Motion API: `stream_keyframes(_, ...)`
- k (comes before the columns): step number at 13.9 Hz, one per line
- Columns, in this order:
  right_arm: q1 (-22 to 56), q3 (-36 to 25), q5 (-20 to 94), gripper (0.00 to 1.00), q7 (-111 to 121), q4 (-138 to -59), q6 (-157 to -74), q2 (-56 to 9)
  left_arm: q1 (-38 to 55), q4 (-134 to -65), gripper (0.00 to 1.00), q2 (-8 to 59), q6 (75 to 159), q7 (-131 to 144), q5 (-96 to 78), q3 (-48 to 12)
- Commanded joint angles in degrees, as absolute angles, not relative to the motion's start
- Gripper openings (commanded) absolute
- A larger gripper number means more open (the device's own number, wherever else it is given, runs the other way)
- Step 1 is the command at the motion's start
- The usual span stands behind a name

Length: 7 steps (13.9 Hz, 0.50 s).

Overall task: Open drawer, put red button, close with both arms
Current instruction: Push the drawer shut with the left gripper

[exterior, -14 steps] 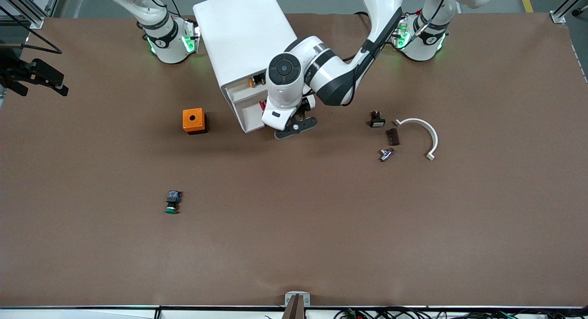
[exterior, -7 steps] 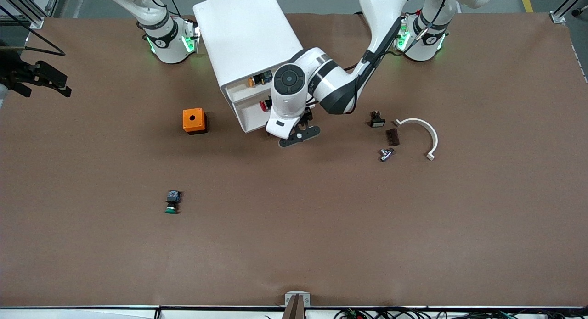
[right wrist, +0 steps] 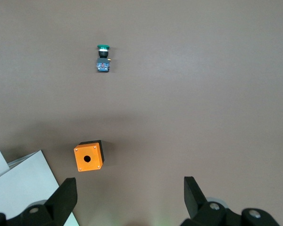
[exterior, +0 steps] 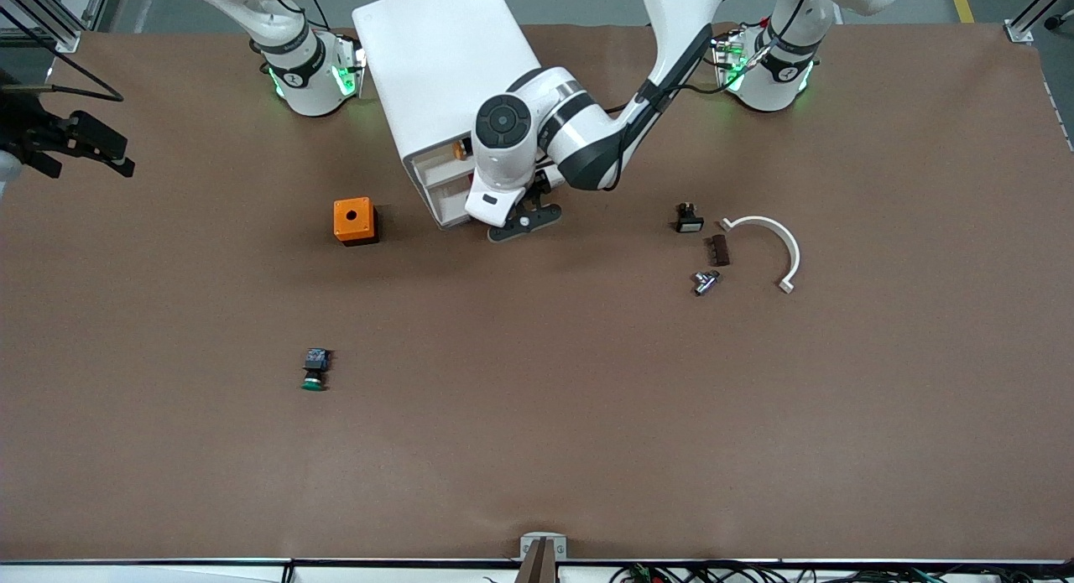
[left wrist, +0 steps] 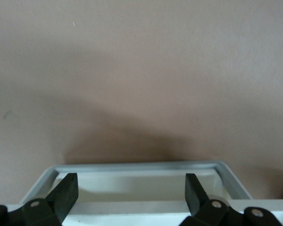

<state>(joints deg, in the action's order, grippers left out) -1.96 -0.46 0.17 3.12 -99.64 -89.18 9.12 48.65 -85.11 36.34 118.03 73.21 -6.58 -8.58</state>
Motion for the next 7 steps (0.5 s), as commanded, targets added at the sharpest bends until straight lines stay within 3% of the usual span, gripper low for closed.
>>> stream_keyframes(1,-1.1,-0.5,1.0,1.00,3.0,-100.0,-89.2,9.8,48.8,-87.0,1.00,34.4,117.6,76.4,-5.4,-11.0)
stream_keyframes(7,-1.2,-0.7,1.0,1.00,3.0,-100.0,-89.2,9.7,50.0,-88.5,1.00,33.7,117.5,76.7,-5.1,-13.4)
